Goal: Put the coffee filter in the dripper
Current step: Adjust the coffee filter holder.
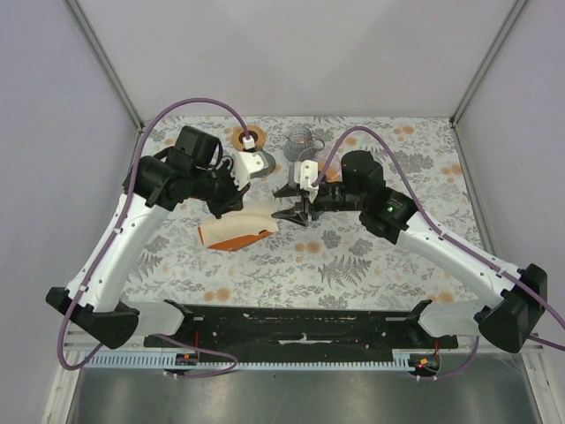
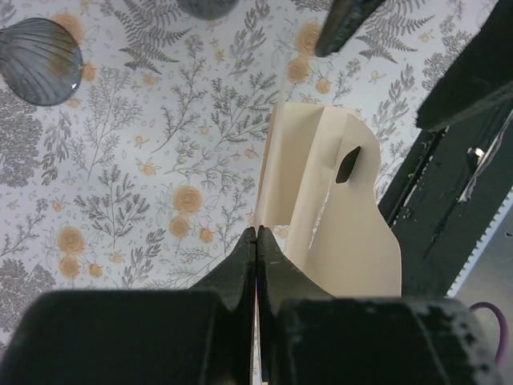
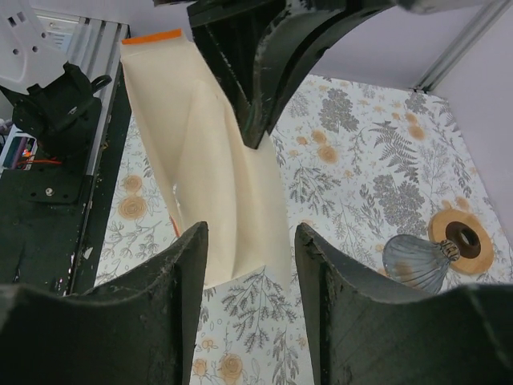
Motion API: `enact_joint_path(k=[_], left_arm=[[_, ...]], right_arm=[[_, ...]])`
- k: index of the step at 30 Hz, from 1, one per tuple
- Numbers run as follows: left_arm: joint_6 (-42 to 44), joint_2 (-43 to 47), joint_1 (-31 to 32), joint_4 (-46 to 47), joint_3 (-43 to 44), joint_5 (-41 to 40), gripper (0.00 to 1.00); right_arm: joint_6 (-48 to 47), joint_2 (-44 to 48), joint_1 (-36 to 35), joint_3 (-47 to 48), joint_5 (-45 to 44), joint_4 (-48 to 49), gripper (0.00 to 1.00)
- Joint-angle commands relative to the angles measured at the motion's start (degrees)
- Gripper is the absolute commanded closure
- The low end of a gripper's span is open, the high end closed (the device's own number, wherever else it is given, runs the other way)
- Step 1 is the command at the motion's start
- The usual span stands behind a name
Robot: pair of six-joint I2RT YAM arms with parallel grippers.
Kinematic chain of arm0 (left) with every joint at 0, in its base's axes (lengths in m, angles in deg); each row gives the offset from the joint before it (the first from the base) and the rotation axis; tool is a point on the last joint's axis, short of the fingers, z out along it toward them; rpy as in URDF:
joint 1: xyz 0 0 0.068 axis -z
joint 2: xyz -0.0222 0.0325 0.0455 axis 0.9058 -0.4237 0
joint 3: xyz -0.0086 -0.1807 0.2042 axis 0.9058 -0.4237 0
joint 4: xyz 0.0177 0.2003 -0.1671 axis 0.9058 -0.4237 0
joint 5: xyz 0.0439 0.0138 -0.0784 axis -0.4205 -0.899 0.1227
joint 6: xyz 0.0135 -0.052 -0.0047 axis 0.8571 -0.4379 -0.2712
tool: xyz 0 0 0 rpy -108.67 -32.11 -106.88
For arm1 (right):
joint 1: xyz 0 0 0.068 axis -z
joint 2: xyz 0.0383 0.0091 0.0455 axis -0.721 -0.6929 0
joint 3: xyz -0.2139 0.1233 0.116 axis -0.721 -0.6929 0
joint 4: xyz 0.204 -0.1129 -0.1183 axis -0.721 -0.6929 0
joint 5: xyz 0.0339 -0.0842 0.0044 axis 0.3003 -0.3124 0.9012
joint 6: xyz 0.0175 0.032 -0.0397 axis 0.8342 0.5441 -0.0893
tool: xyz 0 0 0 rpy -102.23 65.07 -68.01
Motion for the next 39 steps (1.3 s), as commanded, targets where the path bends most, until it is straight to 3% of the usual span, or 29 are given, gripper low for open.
enact_joint_path(k=[1,5,13,16,25,31,39], left_arm=[[2.3,2.2,1.3,-2.8,1.2,1.1,0.98],[3.3,2.4,1.6,-2.7,2.0,1.9,0.98],[4.2,2.1,2.2,-3.0,2.9,3.3,0.98],[4.1,2.3,2.2,-3.0,2.9,3.3,0.98],[3.2,1.8,2.2,-2.9,2.8,1.9,0.98],[3.5,-0.4,2.1,0.1,-0.8,-4.3,0.98],[7.7,-2.1,-0.1,5.3,-8.1,-4.9,0.98]], right_arm=[[0.0,0.4,0.0,1.5,-0.5,2.8,0.45],[-0.3,-1.5,0.1,2.3,0.1,1.1,0.4],[0.2,-6.7,0.1,6.9,1.1,-4.2,0.41],[0.2,-7.9,0.1,8.1,1.4,-5.6,0.47],[0.6,-8.1,0.1,7.8,1.7,-6.1,1.0],[2.6,-13.5,0.2,9.8,2.9,-5.2,1.0],[6.5,-21.8,0.2,10.2,-2.5,0.6,1.0]])
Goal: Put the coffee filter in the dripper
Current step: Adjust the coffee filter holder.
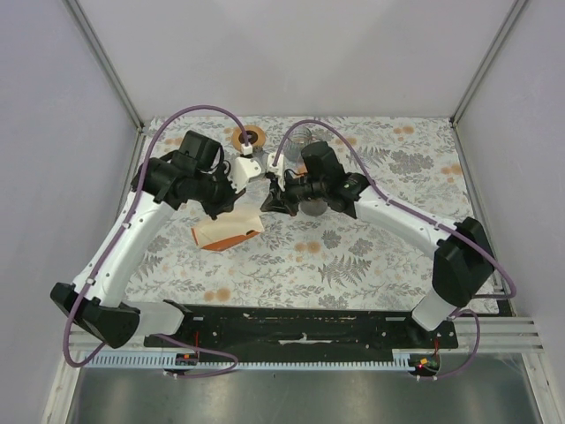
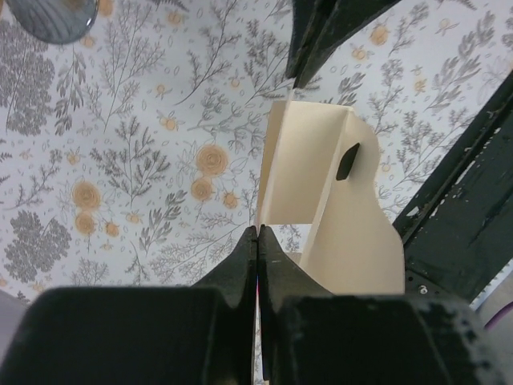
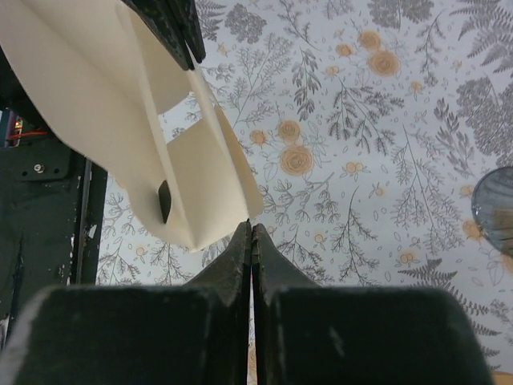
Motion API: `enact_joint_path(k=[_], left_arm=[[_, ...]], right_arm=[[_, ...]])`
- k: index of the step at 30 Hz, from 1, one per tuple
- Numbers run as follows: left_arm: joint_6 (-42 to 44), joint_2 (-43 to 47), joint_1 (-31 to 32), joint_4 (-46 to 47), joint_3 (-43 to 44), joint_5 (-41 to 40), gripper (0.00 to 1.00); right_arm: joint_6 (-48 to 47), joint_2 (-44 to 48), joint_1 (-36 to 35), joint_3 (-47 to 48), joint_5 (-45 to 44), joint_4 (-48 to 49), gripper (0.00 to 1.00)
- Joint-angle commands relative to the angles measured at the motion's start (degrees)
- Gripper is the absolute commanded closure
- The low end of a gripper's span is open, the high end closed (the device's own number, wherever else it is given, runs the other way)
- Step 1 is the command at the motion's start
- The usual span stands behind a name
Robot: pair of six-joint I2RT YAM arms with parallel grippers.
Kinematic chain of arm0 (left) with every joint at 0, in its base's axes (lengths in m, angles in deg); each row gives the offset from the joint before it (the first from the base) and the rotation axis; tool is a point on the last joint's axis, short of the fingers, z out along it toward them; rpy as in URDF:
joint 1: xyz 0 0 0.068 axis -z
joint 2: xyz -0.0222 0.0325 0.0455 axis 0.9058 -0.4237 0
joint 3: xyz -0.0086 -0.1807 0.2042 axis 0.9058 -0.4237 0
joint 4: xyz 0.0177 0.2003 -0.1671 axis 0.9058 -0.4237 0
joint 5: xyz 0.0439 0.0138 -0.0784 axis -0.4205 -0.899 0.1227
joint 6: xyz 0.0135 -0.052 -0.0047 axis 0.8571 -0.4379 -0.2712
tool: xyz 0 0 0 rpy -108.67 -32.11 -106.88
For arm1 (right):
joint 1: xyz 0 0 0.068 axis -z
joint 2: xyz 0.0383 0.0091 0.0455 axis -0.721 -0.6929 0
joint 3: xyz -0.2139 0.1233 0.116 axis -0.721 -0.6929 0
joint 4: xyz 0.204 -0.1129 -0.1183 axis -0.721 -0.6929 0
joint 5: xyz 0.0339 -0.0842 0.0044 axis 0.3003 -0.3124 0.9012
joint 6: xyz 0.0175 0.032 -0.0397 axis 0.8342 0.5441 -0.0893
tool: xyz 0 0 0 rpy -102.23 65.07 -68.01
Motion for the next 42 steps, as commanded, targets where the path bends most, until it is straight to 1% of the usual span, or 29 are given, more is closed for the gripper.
enact_joint_path(k=[1,4,6,11,12,15,17,20,22,24,25,27,30,33,34,35,38,42], left_arm=[[5.2,-2.4,-0.7,5.3,-3.9,1.0,0.98],[6.2,-2.6,-3.4,7.4,-7.1,3.7,0.98],[6.3,-2.7,-4.9,9.3,-9.6,5.0,0.98],[6.8,-1.6,-5.4,10.9,-14.3,7.6,0.98],[7.3,-1.3,-5.6,11.0,-15.0,8.1,0.98],[7.4,-0.4,-6.6,9.7,-15.2,10.9,0.98],[6.6,0.1,-6.6,7.5,-14.0,13.3,0.98],[6.1,1.1,-6.5,5.1,-12.3,15.0,0.98],[6.1,1.8,-6.4,3.9,-11.9,16.0,0.98],[6.1,2.0,-6.3,3.6,-11.7,16.9,0.98],[6.1,2.0,-6.4,3.5,-11.7,17.0,0.98],[5.9,1.9,-6.3,3.6,-11.4,17.1,0.98],[5.8,1.8,-6.3,3.9,-10.7,17.1,0.98],[5.8,1.7,-6.3,3.9,-10.5,16.6,0.98],[5.7,1.5,-6.3,4.0,-10.6,16.4,0.98],[5.8,1.4,-6.3,4.1,-10.7,16.3,0.98],[4.9,1.1,-6.3,5.3,-11.5,15.6,0.98],[3.8,0.0,-6.4,9.8,-13.9,12.3,0.98]], right_arm=[[3.4,-3.3,-1.3,1.1,-4.2,6.0,1.0],[5.3,-5.0,-1.5,-0.6,-4.6,9.7,1.0],[5.9,-5.9,-1.4,-1.5,-3.3,10.3,1.0],[7.2,-4.8,-1.4,-6.1,-2.1,14.9,1.0],[6.8,-4.4,-1.4,-6.7,-1.8,14.9,0.96],[5.8,-2.8,-1.3,-8.2,0.3,15.1,0.74],[5.4,-1.8,-1.4,-9.6,1.1,15.0,0.63],[5.6,0.4,-1.4,-12.0,2.7,15.5,0.51],[6.0,1.0,-1.4,-12.6,3.8,16.0,0.45],[6.1,0.1,-1.4,-11.9,4.0,14.8,0.44],[6.0,-0.7,-1.4,-11.2,4.2,14.0,0.46],[5.8,-1.7,-1.4,-10.2,5.4,12.9,0.57],[5.7,-2.2,-1.4,-9.8,9.0,12.1,0.68],[5.5,-1.8,-1.4,-10.2,9.5,12.0,0.87],[5.5,-1.6,-1.4,-10.3,9.5,11.9,0.95],[5.5,-1.6,-1.4,-10.3,9.3,11.8,1.0],[5.6,-1.8,-1.4,-10.2,7.5,11.7,1.0],[7.4,-5.7,-1.4,-8.6,5.0,12.5,1.0]])
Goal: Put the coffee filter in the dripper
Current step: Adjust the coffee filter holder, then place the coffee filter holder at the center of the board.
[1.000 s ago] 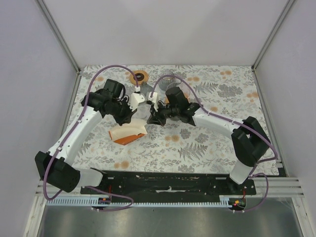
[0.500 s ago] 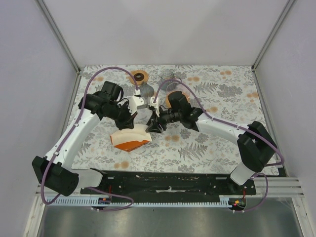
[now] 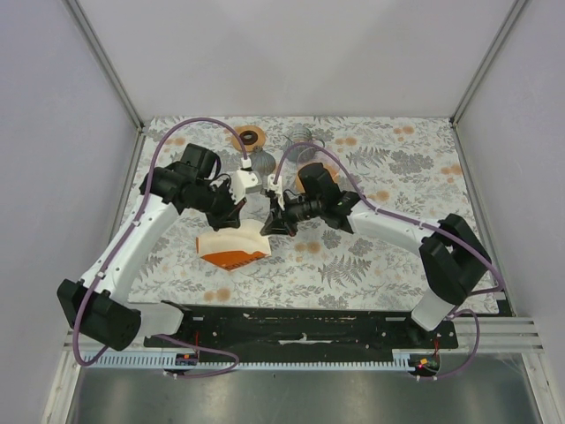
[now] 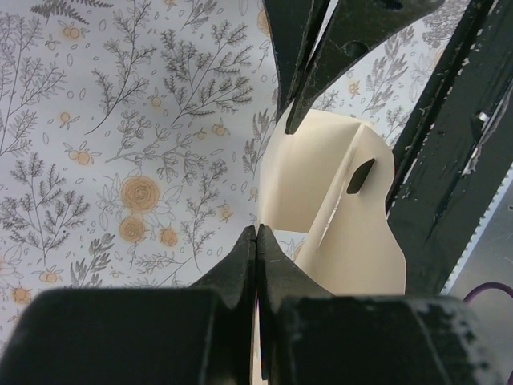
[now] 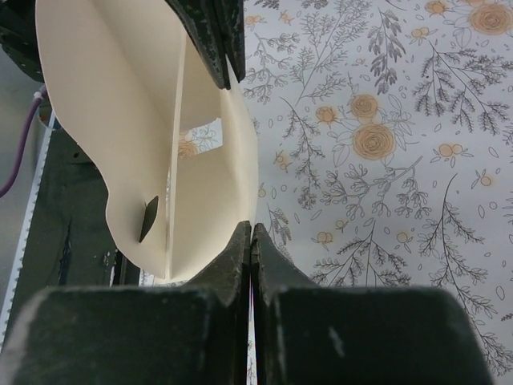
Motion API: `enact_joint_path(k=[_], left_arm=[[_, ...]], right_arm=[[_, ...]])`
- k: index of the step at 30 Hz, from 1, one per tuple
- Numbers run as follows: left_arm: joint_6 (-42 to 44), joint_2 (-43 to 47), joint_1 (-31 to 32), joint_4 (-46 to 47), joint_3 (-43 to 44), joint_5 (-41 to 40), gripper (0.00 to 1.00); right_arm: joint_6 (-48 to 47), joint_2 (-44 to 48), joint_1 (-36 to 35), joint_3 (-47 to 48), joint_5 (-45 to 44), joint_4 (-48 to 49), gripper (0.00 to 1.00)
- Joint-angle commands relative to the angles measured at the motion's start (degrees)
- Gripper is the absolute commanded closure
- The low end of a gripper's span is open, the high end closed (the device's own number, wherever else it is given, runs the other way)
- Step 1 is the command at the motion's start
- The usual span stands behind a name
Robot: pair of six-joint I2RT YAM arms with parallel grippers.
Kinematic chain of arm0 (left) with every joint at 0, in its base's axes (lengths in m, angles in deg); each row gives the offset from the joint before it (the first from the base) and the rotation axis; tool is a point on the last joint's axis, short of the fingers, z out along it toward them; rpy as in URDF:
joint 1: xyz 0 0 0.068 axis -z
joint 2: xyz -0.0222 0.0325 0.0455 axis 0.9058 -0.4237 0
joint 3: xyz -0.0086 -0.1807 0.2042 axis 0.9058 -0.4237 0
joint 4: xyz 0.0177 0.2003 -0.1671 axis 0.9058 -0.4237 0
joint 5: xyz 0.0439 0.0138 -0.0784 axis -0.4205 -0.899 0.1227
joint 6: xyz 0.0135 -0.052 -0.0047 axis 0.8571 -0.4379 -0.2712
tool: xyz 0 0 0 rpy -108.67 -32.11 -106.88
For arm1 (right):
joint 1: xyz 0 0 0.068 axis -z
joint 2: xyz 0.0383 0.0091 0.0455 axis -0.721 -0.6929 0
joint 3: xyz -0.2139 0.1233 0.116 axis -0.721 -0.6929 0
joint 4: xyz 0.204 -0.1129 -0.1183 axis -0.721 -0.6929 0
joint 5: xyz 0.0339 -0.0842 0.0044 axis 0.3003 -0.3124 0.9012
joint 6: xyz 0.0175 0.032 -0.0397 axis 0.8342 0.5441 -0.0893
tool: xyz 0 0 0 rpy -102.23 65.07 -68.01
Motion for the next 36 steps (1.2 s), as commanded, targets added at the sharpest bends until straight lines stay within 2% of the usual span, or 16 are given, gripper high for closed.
enact_joint_path(k=[1,5,7,10,14,18,21,25,30,36], left_arm=[[-0.5,-1.5,0.1,6.3,-1.6,-3.6,0.98],[-0.5,-3.7,-0.6,11.3,-4.4,-5.7,0.94],[0.1,-4.3,-1.2,12.8,-5.6,-5.4,0.87],[0.9,-4.4,-1.3,13.3,-7.2,-4.3,0.7],[1.8,-4.4,-4.1,11.5,-8.3,-3.0,0.5],[3.4,-4.2,-9.6,8.1,-6.6,-1.5,0.37],[5.7,-3.5,-12.1,6.5,-6.2,-2.3,0.34],[9.1,-4.0,-14.1,5.6,-7.8,-4.8,0.32],[9.5,-6.7,-15.3,7.2,-7.9,-4.3,0.33],[8.9,-9.5,-15.2,9.6,-9.3,-6.5,0.53]], right_arm=[[2.3,-5.0,-0.1,3.8,-2.0,2.5,1.0],[4.4,-9.4,-0.1,3.5,-6.3,7.6,1.0],[4.9,-10.0,-0.2,2.4,-7.9,10.2,1.0],[5.0,-10.6,-0.1,0.8,-9.2,13.4,1.0],[2.9,-11.8,-0.1,-0.7,-9.2,13.9,1.0],[1.3,-12.6,-0.1,-2.1,-8.9,14.2,1.0],[1.3,-12.8,-0.2,-2.3,-8.6,15.2,1.0],[0.3,-12.7,-0.1,-3.0,-8.1,15.4,1.0],[-0.5,-12.4,-0.1,-3.6,-8.3,15.7,1.0],[-1.3,-10.7,-0.1,-5.2,-9.2,16.3,1.0]])
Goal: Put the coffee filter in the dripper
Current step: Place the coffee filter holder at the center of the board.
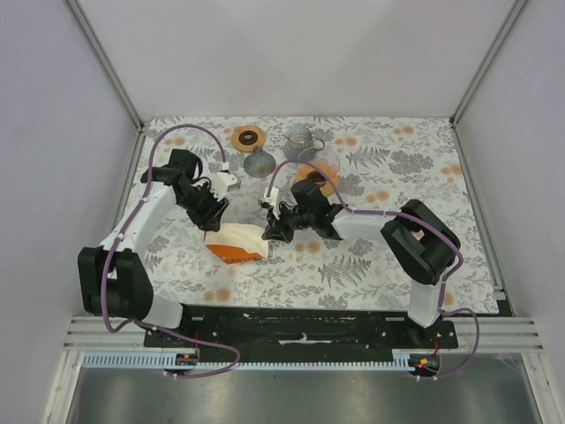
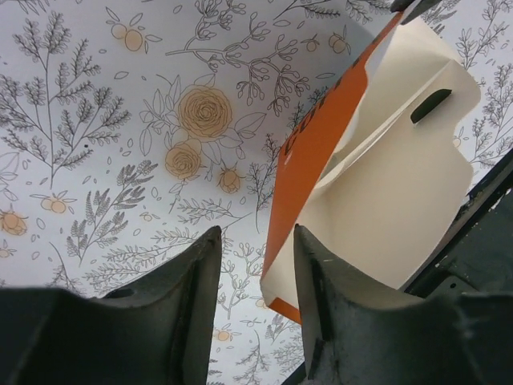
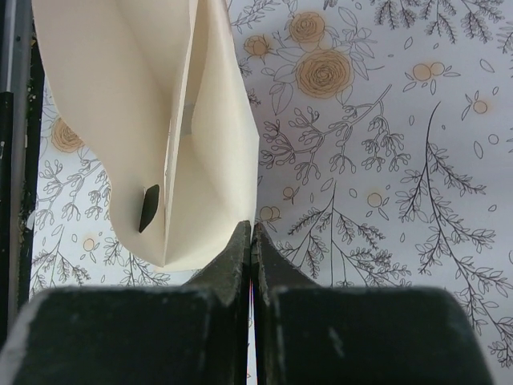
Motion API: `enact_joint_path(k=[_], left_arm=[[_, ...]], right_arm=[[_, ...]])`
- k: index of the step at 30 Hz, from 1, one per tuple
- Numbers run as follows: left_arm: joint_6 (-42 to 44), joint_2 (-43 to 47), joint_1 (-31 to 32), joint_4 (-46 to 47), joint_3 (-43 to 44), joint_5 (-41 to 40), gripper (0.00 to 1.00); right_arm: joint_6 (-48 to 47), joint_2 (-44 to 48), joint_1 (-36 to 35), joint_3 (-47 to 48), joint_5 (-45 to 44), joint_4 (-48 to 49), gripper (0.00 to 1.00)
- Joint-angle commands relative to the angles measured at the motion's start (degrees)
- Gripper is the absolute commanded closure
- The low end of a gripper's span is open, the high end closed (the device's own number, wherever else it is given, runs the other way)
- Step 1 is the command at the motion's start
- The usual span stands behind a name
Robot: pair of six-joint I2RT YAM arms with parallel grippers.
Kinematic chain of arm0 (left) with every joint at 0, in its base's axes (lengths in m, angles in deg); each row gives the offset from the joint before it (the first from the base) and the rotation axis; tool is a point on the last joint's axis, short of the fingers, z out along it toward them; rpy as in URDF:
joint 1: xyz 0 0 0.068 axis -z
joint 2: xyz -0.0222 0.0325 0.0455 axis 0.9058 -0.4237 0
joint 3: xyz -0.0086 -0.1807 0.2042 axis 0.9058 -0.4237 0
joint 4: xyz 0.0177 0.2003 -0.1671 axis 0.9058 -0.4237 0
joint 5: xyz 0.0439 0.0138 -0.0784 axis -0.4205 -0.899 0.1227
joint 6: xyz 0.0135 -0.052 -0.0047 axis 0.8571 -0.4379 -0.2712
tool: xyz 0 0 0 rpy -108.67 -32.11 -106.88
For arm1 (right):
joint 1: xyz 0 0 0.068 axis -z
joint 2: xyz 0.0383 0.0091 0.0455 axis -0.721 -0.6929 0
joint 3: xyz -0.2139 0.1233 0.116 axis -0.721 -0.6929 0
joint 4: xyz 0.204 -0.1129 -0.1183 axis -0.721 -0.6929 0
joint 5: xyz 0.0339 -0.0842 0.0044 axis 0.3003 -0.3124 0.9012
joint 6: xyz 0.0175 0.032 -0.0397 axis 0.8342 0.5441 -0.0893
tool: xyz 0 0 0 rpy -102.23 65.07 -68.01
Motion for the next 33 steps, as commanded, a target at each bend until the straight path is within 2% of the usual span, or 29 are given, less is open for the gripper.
enact_joint_path(k=[1,2,6,7,13,18,22,25,28,30,33], left_arm=[[1.5,-1.3,-0.1,2.3,-0.5,-0.6,0.58],[1.2,-1.4,0.0,1.7,-0.1,0.4,0.64],[1.6,1.3,0.2,0.3,0.6,2.0,0.95],[1.8,2.1,0.3,0.3,0.2,1.8,0.98],[1.3,3.6,1.6,0.3,-1.1,0.7,0.98],[0.7,4.6,2.7,2.0,-0.9,-0.7,0.98],[0.5,4.6,3.1,2.7,-1.3,-3.7,0.98],[0.1,5.3,3.2,3.7,-2.0,-4.9,0.98],[-0.8,6.1,3.5,3.6,-1.7,-2.8,0.98],[-1.1,6.3,4.2,3.2,-1.1,-1.8,0.98],[-1.2,6.6,4.5,3.2,-1.4,-2.4,0.98]], right_arm=[[-1.7,2.2,-0.1,-1.6,-0.8,2.7,1.0],[-1.6,2.5,-0.1,-1.6,-1.2,2.6,0.99],[-0.5,5.2,-0.1,-3.0,-2.6,1.5,0.84],[-0.3,6.0,-0.1,-3.8,-2.9,1.9,0.83],[0.1,8.1,-0.1,-6.2,-5.0,0.9,0.82],[0.9,7.0,-0.1,-5.9,-3.8,-0.8,1.0],[1.6,7.7,-0.1,-5.4,-5.2,-3.4,1.0],[2.3,9.2,-0.1,-7.3,-6.9,-2.7,0.82],[3.6,7.7,-0.2,-7.1,-4.5,-0.8,0.79],[4.4,6.1,-0.1,-5.8,-2.6,-0.7,0.81],[4.7,5.3,-0.1,-5.2,-1.5,-0.6,0.94]])
